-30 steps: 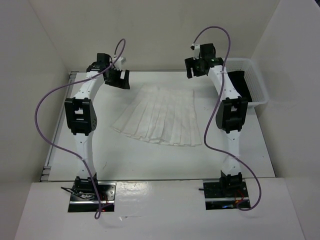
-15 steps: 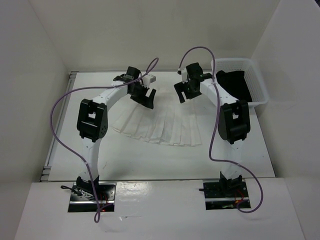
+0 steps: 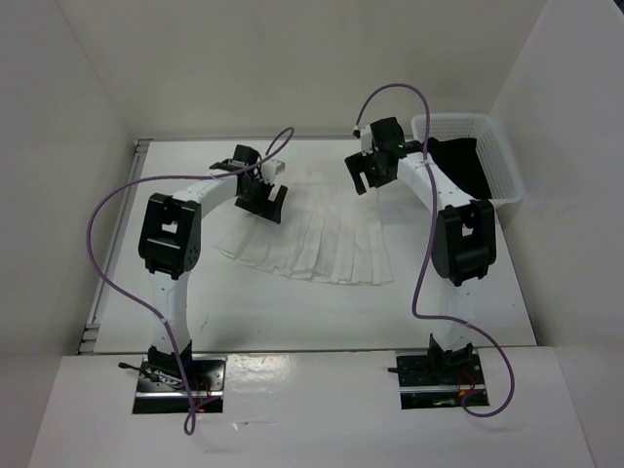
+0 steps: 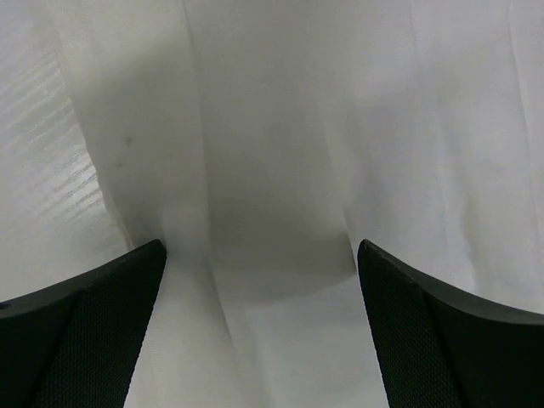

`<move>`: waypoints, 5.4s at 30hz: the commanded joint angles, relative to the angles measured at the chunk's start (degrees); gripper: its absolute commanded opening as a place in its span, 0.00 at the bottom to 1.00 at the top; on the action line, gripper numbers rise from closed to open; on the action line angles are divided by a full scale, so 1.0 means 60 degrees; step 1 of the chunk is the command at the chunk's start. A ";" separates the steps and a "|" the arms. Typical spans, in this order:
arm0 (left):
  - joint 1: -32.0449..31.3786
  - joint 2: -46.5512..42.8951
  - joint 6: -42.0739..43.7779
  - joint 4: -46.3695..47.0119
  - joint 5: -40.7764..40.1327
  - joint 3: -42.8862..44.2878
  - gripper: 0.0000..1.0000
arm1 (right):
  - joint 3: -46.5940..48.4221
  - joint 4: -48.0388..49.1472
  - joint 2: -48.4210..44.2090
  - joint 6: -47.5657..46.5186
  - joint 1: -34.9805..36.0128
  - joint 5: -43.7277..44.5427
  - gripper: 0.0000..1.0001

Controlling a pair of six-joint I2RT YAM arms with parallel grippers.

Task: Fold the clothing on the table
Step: Flatten the skirt out, then fold the skirt

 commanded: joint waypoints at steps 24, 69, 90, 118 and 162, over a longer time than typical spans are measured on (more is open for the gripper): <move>-0.0388 -0.2741 -0.0566 -0.0965 0.0785 -0.4624 1.00 | 0.0005 0.0350 -0.0297 -0.0100 -0.0007 -0.0365 0.90; 0.2600 0.3029 0.0183 -0.2095 0.4740 0.4179 0.72 | 0.0078 0.0101 -0.0399 -0.0466 -0.0007 -0.0307 0.89; 0.2424 0.4539 0.0298 -0.2942 0.5326 0.5455 0.61 | 0.0181 0.0013 -0.0034 -0.0466 -0.0007 -0.0205 0.87; 0.3553 0.2062 -0.0564 -0.1714 0.4620 0.1103 0.65 | 0.0532 0.0013 0.0435 -0.0379 -0.0007 -0.0951 0.86; 0.2980 0.2255 -0.2350 -0.0762 0.3570 0.1252 0.56 | 0.0342 -0.0163 0.0158 -0.0466 -0.0007 -0.0761 0.86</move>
